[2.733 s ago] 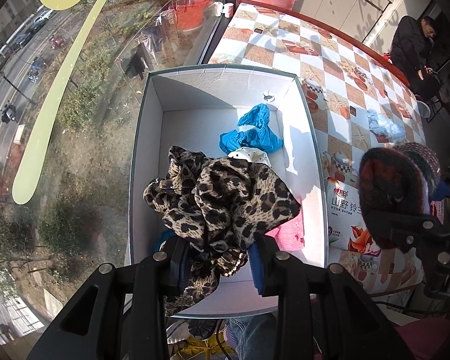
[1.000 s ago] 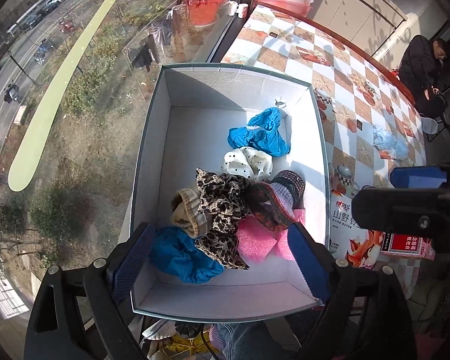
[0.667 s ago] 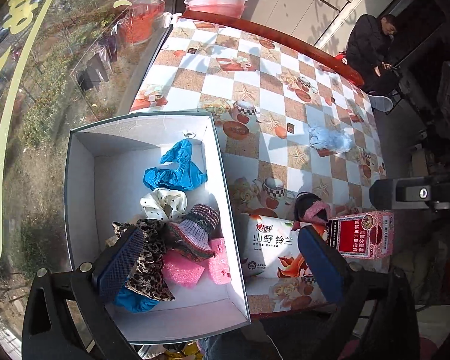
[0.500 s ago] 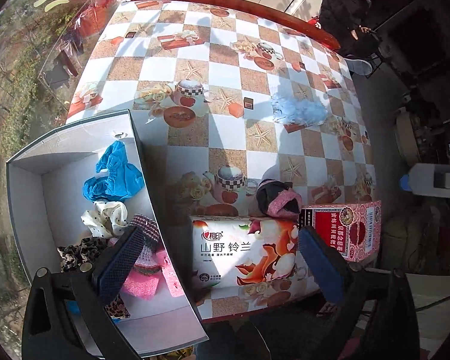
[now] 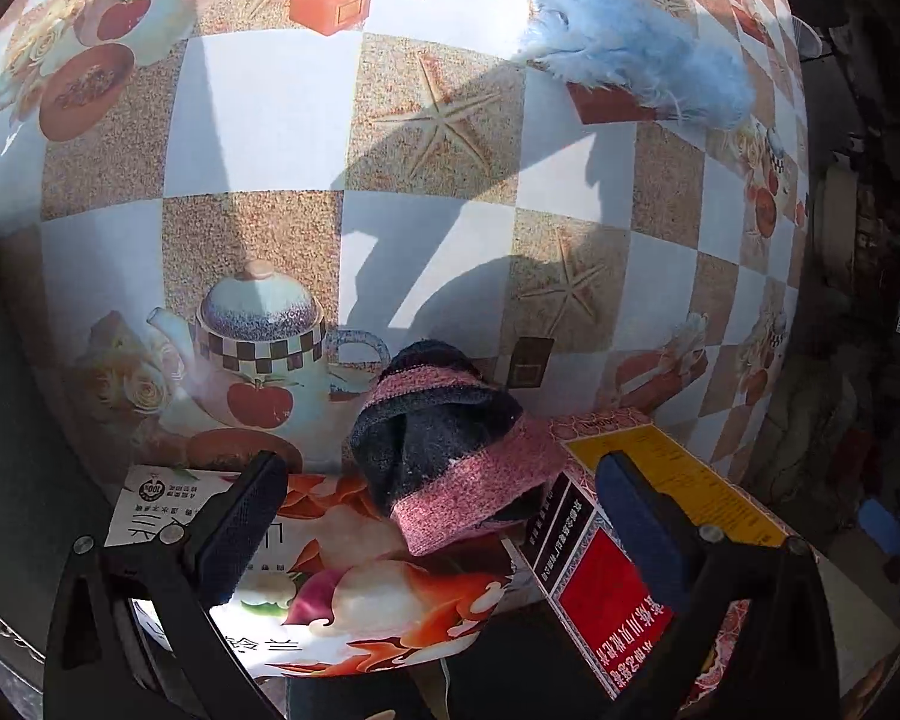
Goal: Organize soft objects
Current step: 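Grasp the black-and-pink sock with the left tool while the right tool moves to the blue fluffy item, then grasp the light-blue fluffy item with the right tool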
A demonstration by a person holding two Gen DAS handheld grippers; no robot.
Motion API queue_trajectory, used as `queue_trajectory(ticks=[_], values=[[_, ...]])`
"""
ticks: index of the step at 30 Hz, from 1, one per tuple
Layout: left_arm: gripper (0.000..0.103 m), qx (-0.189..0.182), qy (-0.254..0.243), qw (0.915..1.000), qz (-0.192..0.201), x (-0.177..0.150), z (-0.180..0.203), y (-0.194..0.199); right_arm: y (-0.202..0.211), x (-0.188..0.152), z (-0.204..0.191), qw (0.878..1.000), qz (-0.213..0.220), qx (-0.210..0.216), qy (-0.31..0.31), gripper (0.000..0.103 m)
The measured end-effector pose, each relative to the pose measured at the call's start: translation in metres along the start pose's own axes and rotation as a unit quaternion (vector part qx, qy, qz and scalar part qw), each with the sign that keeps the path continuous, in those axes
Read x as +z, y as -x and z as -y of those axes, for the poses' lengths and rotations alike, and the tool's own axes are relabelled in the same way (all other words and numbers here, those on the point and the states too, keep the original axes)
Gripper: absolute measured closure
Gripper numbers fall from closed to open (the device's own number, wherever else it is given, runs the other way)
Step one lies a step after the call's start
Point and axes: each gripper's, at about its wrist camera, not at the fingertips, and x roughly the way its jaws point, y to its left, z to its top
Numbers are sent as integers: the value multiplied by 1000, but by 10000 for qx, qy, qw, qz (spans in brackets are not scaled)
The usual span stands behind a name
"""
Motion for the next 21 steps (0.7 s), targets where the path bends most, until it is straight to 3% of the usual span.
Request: queue_trajectory(ticks=[4,11,14,16,17,21], values=[[0,388,191,9986,-297,9,0,-17,-11,13,7,9999,-141,9,84,7],[3,352,531,9949,-788,12,-8,-36,-28,41,1,9985,-315,-36,448,7],[22,120,520,9951,-837,12,-8,-35,-38,57,-4,9975,-334,-124,609,7],[64,-84,539,9961,-697,10,-8,-28,-46,70,-13,9954,-311,-314,853,7],[69,-124,534,9967,-600,9,-9,-25,-50,75,-18,9937,-288,-427,999,7],[71,6,589,9982,88,1,-19,-4,-71,103,-44,9806,-90,-898,1742,7]])
